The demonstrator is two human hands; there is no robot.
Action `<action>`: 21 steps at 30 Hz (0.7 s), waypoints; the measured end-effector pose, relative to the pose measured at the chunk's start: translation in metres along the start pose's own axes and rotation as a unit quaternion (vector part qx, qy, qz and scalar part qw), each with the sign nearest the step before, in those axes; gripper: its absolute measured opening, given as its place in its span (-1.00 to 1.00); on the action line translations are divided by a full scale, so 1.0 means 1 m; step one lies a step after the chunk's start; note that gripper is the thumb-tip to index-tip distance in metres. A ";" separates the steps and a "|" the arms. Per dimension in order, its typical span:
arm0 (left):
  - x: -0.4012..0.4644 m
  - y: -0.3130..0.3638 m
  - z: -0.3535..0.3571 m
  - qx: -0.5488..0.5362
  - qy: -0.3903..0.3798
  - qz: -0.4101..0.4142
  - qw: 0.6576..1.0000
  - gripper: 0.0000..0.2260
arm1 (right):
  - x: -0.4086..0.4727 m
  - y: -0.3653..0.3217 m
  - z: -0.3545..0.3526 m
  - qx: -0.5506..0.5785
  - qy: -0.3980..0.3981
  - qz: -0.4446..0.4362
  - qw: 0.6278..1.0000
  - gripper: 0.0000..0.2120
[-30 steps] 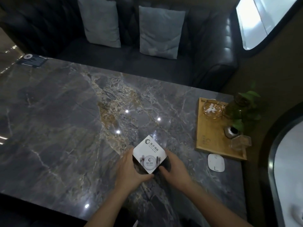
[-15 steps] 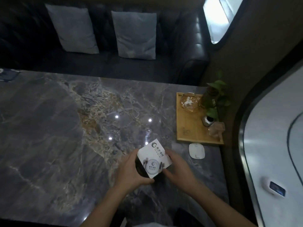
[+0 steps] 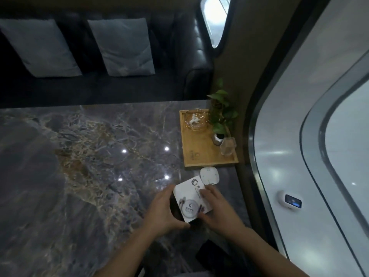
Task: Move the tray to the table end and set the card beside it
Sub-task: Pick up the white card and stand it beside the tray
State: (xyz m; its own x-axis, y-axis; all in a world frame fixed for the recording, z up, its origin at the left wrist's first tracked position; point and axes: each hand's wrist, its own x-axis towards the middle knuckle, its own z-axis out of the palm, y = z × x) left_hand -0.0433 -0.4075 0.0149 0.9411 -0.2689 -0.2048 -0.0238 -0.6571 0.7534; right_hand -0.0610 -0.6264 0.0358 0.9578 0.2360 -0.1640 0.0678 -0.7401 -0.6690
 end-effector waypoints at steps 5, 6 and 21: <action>0.011 0.011 0.018 -0.016 -0.031 0.022 0.999 -0.12 | -0.018 0.014 -0.004 -0.050 0.004 -0.018 0.999 -0.46; 0.013 0.013 0.021 -0.021 -0.036 0.026 0.999 -0.13 | -0.020 0.016 -0.005 -0.067 0.013 -0.026 0.997 -0.46; 0.040 0.050 0.067 -0.076 -0.106 0.059 0.990 -0.20 | -0.038 0.044 -0.016 -0.104 0.019 -0.005 0.994 -0.59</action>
State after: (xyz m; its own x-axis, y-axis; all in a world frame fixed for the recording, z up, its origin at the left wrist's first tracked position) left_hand -0.0291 -0.4988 0.0023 0.8428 -0.4893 -0.2242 -0.0633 -0.5037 0.8615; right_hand -0.0899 -0.6776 0.0243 0.9661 0.2239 -0.1284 0.1305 -0.8529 -0.5055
